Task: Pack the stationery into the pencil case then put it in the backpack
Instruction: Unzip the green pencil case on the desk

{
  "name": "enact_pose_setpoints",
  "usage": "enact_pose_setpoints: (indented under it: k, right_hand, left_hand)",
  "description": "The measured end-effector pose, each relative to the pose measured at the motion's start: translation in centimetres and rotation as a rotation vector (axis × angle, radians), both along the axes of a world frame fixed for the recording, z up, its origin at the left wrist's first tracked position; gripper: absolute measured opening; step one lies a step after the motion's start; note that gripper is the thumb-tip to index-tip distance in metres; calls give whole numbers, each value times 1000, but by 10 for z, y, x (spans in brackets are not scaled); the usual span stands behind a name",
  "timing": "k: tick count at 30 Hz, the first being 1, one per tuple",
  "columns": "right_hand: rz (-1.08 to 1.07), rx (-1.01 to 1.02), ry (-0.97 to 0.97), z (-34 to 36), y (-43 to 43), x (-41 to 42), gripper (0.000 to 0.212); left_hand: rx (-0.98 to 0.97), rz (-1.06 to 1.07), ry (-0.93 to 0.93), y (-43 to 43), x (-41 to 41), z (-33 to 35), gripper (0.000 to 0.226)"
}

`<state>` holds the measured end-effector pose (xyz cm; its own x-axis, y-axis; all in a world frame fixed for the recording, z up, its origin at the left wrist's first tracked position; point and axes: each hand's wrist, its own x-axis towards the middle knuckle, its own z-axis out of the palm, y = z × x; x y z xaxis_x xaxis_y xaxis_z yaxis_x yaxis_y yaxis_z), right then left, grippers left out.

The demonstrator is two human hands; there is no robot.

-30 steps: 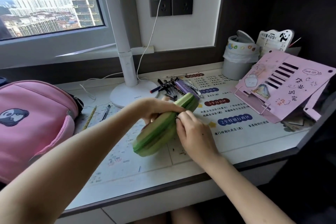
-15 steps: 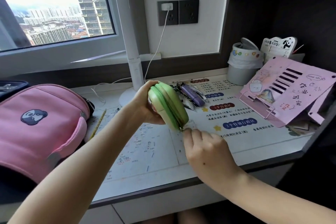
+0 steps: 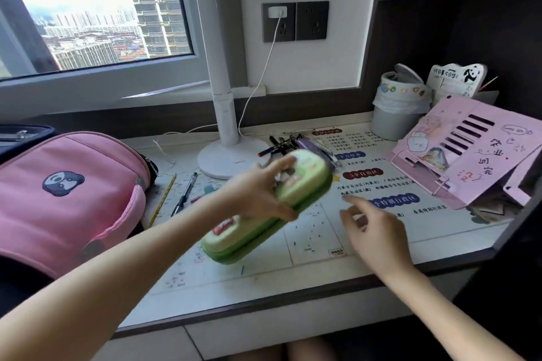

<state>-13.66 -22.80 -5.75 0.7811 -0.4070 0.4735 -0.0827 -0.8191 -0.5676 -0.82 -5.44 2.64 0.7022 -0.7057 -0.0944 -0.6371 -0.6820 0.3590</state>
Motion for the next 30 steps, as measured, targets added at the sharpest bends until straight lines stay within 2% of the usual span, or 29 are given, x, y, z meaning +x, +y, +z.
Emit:
enact_pose_setpoints:
  k: [1,3,5,7,9,12,15,19,21,23,24,26,27,28,30]
  right_hand:
    - [-16,58,15,1,-7,2,34]
    - [55,191,52,2,-18,6,41]
    - [218,367,126,5,-21,7,50]
    - [369,461,213,6,-21,5,59]
    - [434,387,309,3,-25,5,71]
    - [396,171,413,-4,-34,8,84]
    - [409,119,408,1,-35,11,78]
    - [450,232,349,27,-41,23,42]
    - [421,271,304,38,-47,36,23]
    - [360,338,272,43,-53,51,4]
    - [326,372,263,44,-54,60,15]
    - [275,465,288,40,-56,77,54]
    - [260,497,313,38,-58,85,63]
    - [255,504,363,36,-60,92,60]
    - [268,484,519,35,-67,104,41]
  left_hand:
    - [96,-53,-89,-3,-4,-8,103]
    - [190,-136,-150,-11,-12,-23,103]
    - [200,-159,-165,-19,-18,-34,104]
    - [171,-160,-192,-27,-20,-41,103]
    - [160,-178,-195,-32,-20,-44,101]
    - [173,-235,-168,-30,-17,-42,97]
    - [120,-261,-69,-22,-12,-33,89]
    - [69,-265,169,-15,2,-7,71]
    - [111,-230,173,-13,14,8,60]
    - [160,-176,97,-10,27,16,50]
    - [167,-146,38,-9,34,16,46]
    - [155,-59,-129,-7,48,9,41]
    - [139,-3,-220,-6,54,4,39]
    - [116,48,-280,-6,60,0,36]
    - [58,94,-282,-5,69,-10,34]
